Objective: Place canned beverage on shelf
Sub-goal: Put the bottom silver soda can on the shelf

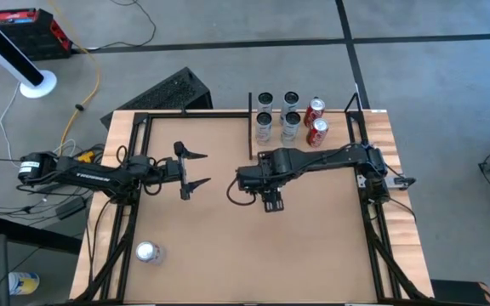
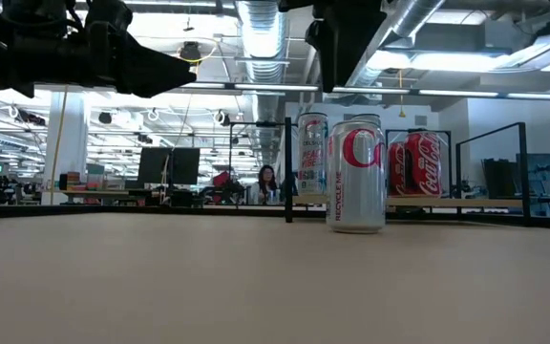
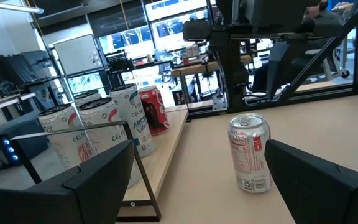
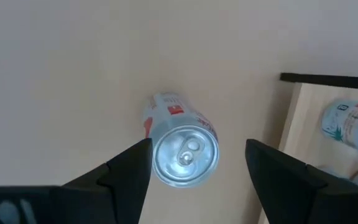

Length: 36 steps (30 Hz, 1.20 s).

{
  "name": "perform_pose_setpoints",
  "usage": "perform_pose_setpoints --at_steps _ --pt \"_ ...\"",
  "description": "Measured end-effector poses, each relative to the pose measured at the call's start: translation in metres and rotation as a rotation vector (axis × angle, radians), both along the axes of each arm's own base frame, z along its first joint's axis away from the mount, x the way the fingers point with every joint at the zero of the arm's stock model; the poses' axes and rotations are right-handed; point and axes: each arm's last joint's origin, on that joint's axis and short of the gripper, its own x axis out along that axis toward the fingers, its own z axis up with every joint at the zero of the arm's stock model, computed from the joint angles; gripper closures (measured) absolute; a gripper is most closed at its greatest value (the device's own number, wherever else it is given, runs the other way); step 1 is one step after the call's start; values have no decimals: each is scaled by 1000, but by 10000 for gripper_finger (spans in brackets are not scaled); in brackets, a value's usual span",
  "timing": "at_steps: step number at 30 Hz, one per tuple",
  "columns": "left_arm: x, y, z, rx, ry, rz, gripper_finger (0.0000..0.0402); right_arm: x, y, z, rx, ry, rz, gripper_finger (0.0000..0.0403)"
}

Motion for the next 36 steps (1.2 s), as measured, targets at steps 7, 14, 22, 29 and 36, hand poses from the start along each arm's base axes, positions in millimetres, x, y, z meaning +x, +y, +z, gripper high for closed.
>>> perform_pose_setpoints --at_steps 7,14,22,29,36 --pt "0 0 0 0 1 0 51 0 -1 0 1 -4 -23 121" --pt "0 0 0 1 2 0 51 0 -1 0 -6 -6 -24 110" --pt "0 0 0 1 2 0 51 0 -5 1 -126 -28 -68 25" --pt "0 0 -1 0 9 0 51 1 -8 0 52 -8 -95 11" --pt "0 0 -1 0 9 0 51 0 -6 0 70 15 26 5"
